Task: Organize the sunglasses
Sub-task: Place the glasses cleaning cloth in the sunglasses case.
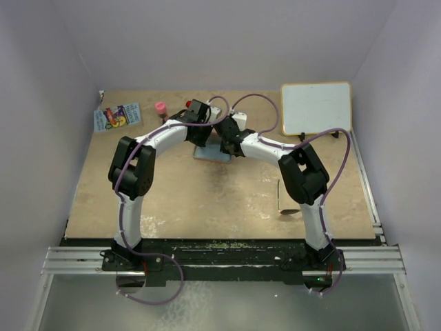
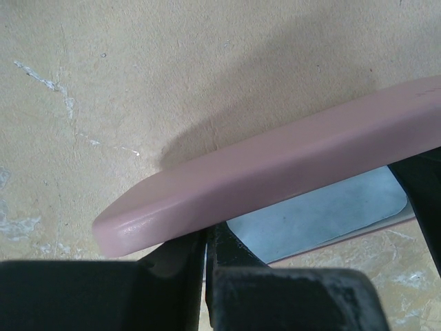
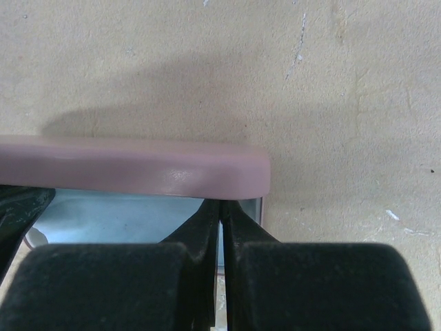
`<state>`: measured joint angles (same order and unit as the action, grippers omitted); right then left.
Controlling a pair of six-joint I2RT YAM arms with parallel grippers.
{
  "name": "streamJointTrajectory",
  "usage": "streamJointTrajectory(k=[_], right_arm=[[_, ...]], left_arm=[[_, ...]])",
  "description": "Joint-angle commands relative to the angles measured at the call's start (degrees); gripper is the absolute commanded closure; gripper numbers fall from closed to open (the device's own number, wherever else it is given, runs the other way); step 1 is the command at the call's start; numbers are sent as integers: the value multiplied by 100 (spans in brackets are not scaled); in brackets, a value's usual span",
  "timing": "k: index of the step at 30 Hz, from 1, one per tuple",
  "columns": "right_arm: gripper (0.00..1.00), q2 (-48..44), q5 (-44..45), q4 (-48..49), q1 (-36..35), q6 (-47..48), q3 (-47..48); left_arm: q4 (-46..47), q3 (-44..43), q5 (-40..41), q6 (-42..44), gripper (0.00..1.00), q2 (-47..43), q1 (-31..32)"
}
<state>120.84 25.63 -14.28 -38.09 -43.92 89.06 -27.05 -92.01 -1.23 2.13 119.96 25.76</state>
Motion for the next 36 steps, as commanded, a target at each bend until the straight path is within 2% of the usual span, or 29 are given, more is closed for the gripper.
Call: streamJointTrajectory(k=[1, 4, 6, 12, 20, 26, 30, 36], right_arm=[[98, -41, 256, -61, 47, -6, 164], [83, -98, 333, -42, 42, -9, 122], [81, -89, 332, -31, 45, 55, 140], [63, -90, 341, -48, 42, 61, 175], [63, -308, 374, 35, 46, 64, -14], [61, -651, 409, 97, 43, -34, -346], [57, -1011, 299, 154, 47, -41, -626], [53, -1525, 228, -147, 45, -135, -964]], left_arm=[[235, 11, 28, -55, 96, -164, -51], [257, 48, 53, -83, 96, -205, -53], [287, 74, 32, -104, 94, -226, -53], [297, 100, -2, -132, 85, -251, -52], [305, 195, 14, -184, 78, -408, -53], [235, 347, 182, -175, 60, -792, -53], [284, 594, 373, -83, 43, -1216, -53], [262, 802, 734, -28, 40, -1694, -93]])
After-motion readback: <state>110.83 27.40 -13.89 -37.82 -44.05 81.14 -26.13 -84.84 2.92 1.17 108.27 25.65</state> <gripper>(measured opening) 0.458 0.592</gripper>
